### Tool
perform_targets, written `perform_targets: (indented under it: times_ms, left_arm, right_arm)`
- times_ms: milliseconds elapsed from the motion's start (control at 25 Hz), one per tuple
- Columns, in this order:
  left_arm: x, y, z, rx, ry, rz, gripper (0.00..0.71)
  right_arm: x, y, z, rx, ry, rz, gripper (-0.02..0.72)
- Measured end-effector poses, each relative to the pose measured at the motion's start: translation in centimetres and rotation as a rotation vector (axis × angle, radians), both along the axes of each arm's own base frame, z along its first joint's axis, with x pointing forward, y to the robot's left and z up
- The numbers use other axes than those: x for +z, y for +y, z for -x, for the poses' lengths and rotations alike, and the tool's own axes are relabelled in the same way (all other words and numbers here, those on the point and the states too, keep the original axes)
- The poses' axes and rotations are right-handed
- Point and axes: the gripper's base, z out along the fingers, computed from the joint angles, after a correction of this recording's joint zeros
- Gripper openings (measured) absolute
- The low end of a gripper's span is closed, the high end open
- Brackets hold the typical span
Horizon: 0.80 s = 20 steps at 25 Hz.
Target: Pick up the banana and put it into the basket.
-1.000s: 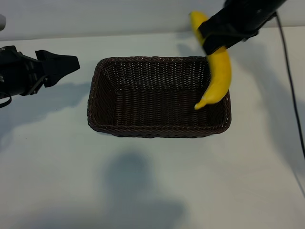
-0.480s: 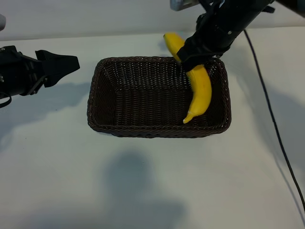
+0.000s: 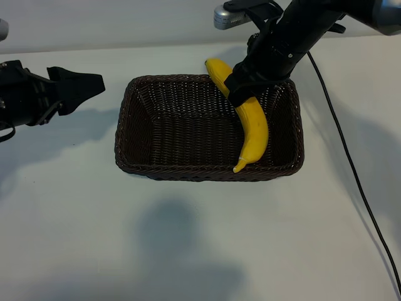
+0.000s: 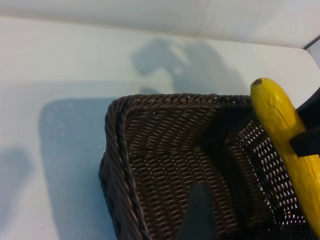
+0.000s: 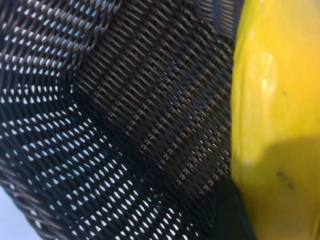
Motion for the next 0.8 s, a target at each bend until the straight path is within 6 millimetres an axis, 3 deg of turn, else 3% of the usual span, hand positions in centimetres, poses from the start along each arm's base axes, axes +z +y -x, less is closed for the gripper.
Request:
perform_targets:
  times_ms: [200, 280, 480, 800]
  left_arm:
    - [0.0, 0.0, 0.0, -0.001, -0.001, -0.001, 0.610]
    - [0.0, 0.0, 0.0, -0.001, -0.002, -0.002, 0.610]
    - [0.0, 0.0, 0.0, -0.002, -0.003, -0.003, 0.610]
    - [0.0, 0.0, 0.0, -0.002, -0.003, -0.003, 0.610]
  right_arm:
    - [0.1, 0.1, 0.0, -0.018, 0.009, -0.011, 0.671]
    - [0.2, 0.1, 0.0, -0.027, 0.012, -0.015, 0.705]
    - [2.1, -0.1, 0.5, -0.048, -0.013, -0.035, 0.688]
    - [8.6, -1.3, 3.3, -0.032, -0.091, -0.073, 0.661]
